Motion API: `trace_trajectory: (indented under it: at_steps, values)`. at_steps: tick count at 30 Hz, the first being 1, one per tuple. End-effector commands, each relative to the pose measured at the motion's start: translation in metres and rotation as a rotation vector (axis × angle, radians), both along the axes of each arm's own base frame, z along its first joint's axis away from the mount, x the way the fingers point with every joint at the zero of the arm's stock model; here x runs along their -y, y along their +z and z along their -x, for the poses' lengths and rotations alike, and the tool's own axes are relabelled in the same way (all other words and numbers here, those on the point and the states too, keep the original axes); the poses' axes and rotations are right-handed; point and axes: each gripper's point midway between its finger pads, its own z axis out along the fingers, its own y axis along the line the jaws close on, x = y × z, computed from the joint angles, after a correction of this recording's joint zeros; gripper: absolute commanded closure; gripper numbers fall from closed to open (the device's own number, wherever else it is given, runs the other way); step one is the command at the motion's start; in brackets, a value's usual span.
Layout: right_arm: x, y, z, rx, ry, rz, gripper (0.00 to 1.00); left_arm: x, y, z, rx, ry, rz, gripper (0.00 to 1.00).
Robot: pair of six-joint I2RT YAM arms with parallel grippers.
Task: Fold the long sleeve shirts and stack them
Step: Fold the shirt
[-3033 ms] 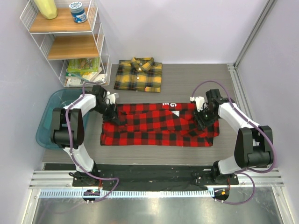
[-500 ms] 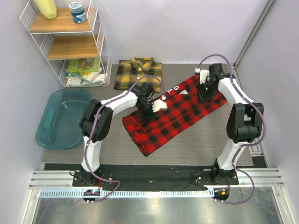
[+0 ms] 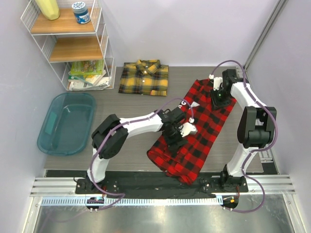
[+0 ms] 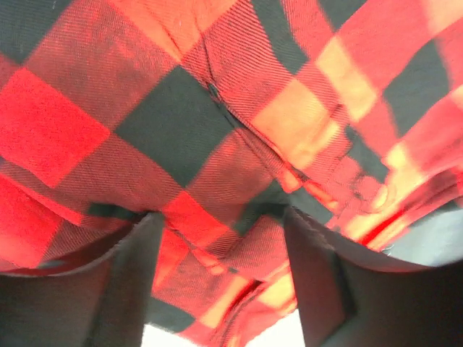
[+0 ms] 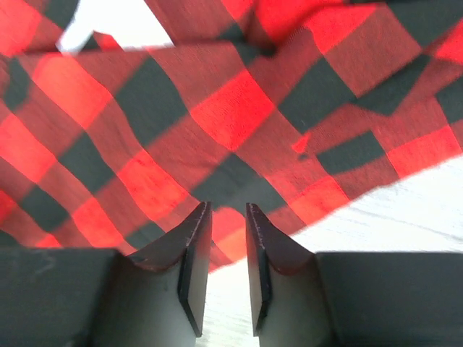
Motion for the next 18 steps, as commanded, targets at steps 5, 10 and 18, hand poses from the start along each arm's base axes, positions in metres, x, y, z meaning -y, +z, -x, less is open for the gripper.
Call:
trace_trajectory:
  at_steps: [5,10,18]
  values:
    - [-0.02,-0.048,-0.016,-0.046,0.055,-0.028,0.73,0.001,0.132,-0.033,-0.017,0.343,0.467,0.0]
    - [-0.031,-0.07,-0.055,-0.01,0.096,0.032,0.74,-0.022,0.201,-0.017,0.002,0.332,0.611,0.0]
    - [-0.073,-0.077,-0.137,0.134,0.319,0.12,0.74,-0.06,0.198,-0.035,-0.006,0.47,0.679,0.0]
